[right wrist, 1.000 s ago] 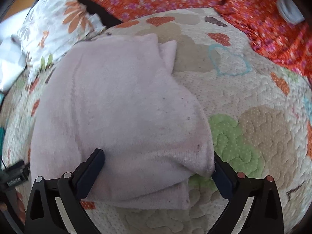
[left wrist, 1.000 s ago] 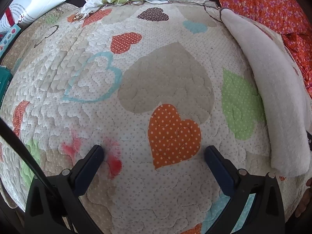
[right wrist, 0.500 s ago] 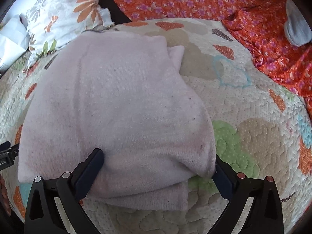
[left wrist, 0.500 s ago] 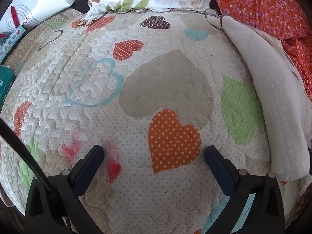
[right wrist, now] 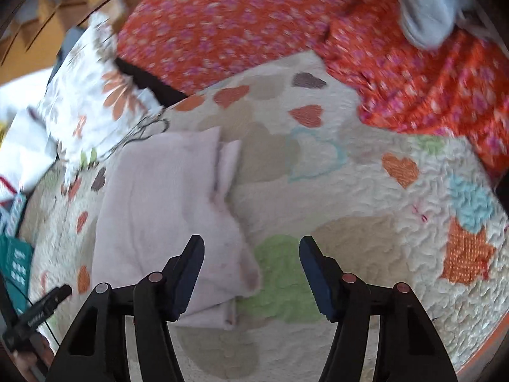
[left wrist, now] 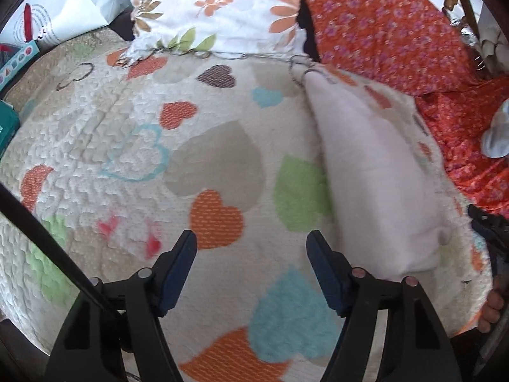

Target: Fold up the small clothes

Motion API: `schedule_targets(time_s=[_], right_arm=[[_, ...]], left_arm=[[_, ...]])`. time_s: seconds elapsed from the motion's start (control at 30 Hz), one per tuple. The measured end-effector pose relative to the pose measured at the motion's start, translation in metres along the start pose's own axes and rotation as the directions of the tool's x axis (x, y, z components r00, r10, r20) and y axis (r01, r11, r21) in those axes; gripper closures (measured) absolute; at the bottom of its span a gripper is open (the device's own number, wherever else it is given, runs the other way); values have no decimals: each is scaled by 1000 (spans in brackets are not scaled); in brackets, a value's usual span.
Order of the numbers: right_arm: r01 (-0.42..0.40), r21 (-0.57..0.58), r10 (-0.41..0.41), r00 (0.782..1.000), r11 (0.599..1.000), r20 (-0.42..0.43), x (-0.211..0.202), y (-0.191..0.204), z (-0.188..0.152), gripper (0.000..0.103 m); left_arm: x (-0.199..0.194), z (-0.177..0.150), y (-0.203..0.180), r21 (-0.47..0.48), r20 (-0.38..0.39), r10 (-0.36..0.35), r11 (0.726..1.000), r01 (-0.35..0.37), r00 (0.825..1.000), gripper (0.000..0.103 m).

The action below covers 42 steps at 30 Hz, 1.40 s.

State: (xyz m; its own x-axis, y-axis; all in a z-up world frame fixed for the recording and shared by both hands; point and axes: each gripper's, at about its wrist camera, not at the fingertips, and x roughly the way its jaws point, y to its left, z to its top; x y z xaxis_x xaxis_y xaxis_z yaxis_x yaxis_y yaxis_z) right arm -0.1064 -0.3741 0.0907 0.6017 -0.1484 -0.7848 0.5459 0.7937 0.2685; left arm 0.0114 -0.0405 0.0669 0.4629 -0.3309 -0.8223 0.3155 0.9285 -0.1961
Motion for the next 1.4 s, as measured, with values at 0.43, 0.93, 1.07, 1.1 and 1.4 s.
schedule_targets(time_s=[0.43, 0.93, 1.07, 1.1, 1.4], right_arm=[[-45, -91, 41, 998, 995, -53, 68, 58, 63, 20], [-83, -63, 68, 974, 995, -218, 108, 45, 52, 96], [20, -7, -21, 967, 1000, -254, 112, 13, 46, 100], [-35, 62, 50, 966, 997, -255, 111, 3, 47, 98], [-292, 177, 328, 915, 940, -236, 147, 15, 50, 34]], left_arm=[[60, 63, -53, -83, -50, -143, 987, 139, 988, 32], [82, 84, -43, -166, -21, -242, 958, 235, 970, 22], [89, 78, -42, -166, -58, -244, 959, 232, 968, 21], [91, 76, -42, -170, -69, -256, 955, 242, 964, 21], [112, 54, -66, -150, -144, -392, 916, 371, 909, 14]])
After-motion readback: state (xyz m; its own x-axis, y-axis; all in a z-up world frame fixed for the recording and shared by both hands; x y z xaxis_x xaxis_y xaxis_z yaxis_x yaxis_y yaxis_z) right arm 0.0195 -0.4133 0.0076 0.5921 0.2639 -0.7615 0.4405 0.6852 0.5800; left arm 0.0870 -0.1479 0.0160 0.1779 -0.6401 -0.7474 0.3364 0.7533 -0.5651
